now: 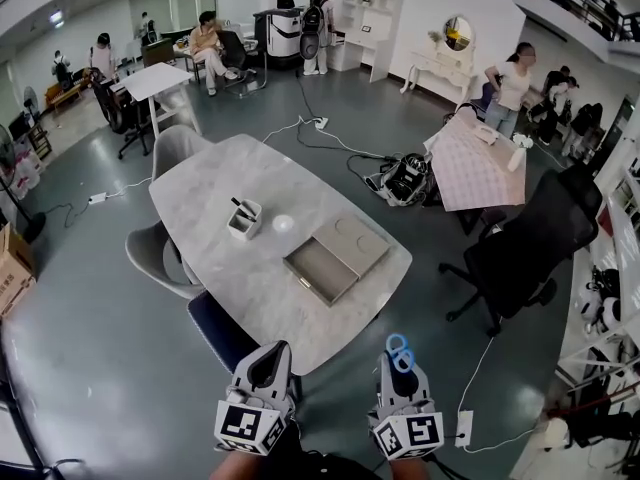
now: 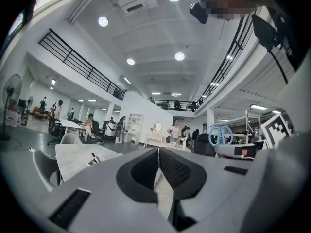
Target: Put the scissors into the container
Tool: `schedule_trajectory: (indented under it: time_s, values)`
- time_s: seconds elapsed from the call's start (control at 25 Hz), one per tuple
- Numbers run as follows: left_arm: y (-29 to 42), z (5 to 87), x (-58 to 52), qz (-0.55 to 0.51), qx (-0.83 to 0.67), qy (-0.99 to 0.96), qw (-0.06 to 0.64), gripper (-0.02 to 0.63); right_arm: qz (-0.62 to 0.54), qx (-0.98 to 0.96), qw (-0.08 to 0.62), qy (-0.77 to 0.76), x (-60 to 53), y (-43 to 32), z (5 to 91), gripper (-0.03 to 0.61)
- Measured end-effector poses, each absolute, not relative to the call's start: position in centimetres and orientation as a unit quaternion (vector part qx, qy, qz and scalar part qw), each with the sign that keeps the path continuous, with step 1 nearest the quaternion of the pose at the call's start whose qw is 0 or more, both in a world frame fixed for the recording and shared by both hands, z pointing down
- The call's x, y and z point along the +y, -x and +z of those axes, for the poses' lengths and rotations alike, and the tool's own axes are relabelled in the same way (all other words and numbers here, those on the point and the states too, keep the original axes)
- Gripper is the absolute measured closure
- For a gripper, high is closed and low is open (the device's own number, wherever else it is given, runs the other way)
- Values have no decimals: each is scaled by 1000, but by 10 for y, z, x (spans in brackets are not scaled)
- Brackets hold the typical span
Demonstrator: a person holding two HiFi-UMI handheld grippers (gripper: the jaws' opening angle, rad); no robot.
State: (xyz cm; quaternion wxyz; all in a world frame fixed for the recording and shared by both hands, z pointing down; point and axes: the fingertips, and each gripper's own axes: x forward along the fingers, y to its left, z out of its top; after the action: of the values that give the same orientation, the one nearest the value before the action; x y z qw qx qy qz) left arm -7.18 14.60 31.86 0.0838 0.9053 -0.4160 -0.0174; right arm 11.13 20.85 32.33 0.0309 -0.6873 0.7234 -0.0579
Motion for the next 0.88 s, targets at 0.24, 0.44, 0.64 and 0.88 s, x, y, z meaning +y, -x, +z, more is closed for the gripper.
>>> schedule_trajectory:
  time_s: [0.24, 0.44, 0.64, 0.88]
  values:
    - [72, 318, 88, -18, -409, -908, 88, 597, -60, 720, 24, 691, 150, -108, 323, 548]
    - [77, 320, 44, -19, -398, -913, 92, 597, -58, 711, 22, 700, 105, -105, 321, 548]
    - [76, 320, 17, -20, -372, -924, 92, 597, -62, 699, 19, 712, 79, -101, 321, 548]
    - [67, 324, -6, -14, -360, -927, 103, 597, -78, 687, 14, 722, 64, -105, 331, 548]
